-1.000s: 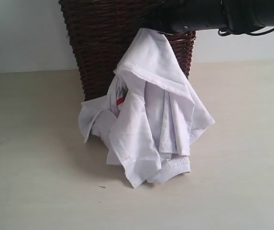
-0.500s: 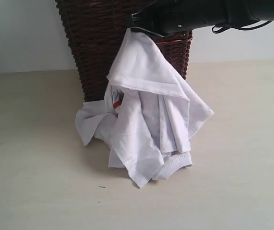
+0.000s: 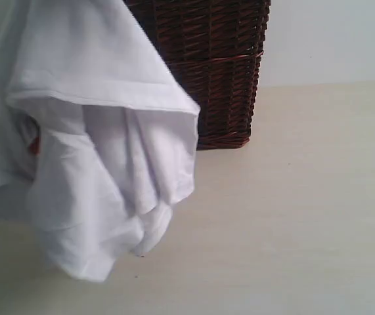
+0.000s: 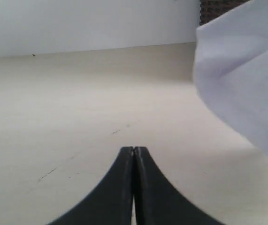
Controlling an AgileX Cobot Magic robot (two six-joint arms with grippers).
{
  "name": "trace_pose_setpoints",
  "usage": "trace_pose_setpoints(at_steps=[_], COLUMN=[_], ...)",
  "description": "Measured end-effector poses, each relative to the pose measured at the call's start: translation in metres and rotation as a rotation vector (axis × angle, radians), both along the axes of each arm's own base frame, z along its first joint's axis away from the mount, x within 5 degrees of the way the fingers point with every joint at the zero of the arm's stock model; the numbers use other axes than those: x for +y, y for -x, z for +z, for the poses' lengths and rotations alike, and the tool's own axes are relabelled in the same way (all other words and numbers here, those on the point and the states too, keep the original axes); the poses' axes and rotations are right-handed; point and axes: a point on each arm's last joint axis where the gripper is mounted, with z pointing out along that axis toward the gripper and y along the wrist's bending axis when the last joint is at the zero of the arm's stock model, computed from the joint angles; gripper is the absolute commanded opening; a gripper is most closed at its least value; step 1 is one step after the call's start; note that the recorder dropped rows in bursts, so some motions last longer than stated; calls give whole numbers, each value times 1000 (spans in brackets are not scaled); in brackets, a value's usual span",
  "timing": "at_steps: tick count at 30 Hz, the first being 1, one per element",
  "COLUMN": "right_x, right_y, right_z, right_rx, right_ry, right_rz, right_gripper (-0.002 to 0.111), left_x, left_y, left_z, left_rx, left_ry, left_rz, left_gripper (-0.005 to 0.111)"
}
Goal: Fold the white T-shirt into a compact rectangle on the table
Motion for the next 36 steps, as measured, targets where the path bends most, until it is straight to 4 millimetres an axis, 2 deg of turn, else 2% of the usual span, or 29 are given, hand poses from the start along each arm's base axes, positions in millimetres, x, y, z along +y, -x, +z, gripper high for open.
trace_pose_setpoints(at_steps=[1,3,4,6,8,10,12,15,17,18,19,21,23,25,26,27,30,36], right_x=[5,17,19,18,11,-2,-15,-26,-24,-18,-14,4,23,43,49,55,51,48], right_y=[2,-4,-12,-21,-25,-30,-35,-35,-28,-18,-13,9,29,48,51,49,36,33], right_z=[0,-17,-40,-78,-111,-134,-146,-149,-150,-150,-149,-159,-171,-175,-175,-174,-175,-175], right_rx=[-13,27,88,111,158,195,209,234,277,324,334,338,221,98,75,41,5,13], right_ry=[4,66,167,409,652,875,1046,1159,1162,1126,1107,1069,1072,1059,1053,1038,1069,1089], right_rz=[-24,-95,-126,-127,-124,-166,-238,-287,-211,-87,-36,94,185,230,209,129,-36,-97], right_gripper=[0,0,1,12,30,47,51,51,51,51,51,51,51,52,53,53,53,53], left_x=[0,0,0,0,0,0,0,0,0,0,0,0,0,0,0,0,0,0], left_y=[0,0,0,0,0,0,0,0,0,0,0,0,0,0,0,0,0,0], left_z=[0,0,0,0,0,0,0,0,0,0,0,0,0,0,0,0,0,0], left_rx=[0,0,0,0,0,0,0,0,0,0,0,0,0,0,0,0,0,0], left_ry=[0,0,0,0,0,0,0,0,0,0,0,0,0,0,0,0,0,0], left_rz=[0,0,0,0,0,0,0,0,0,0,0,0,0,0,0,0,0,0], left_gripper=[0,0,0,0,0,0,0,0,0,0,0,0,0,0,0,0,0,0])
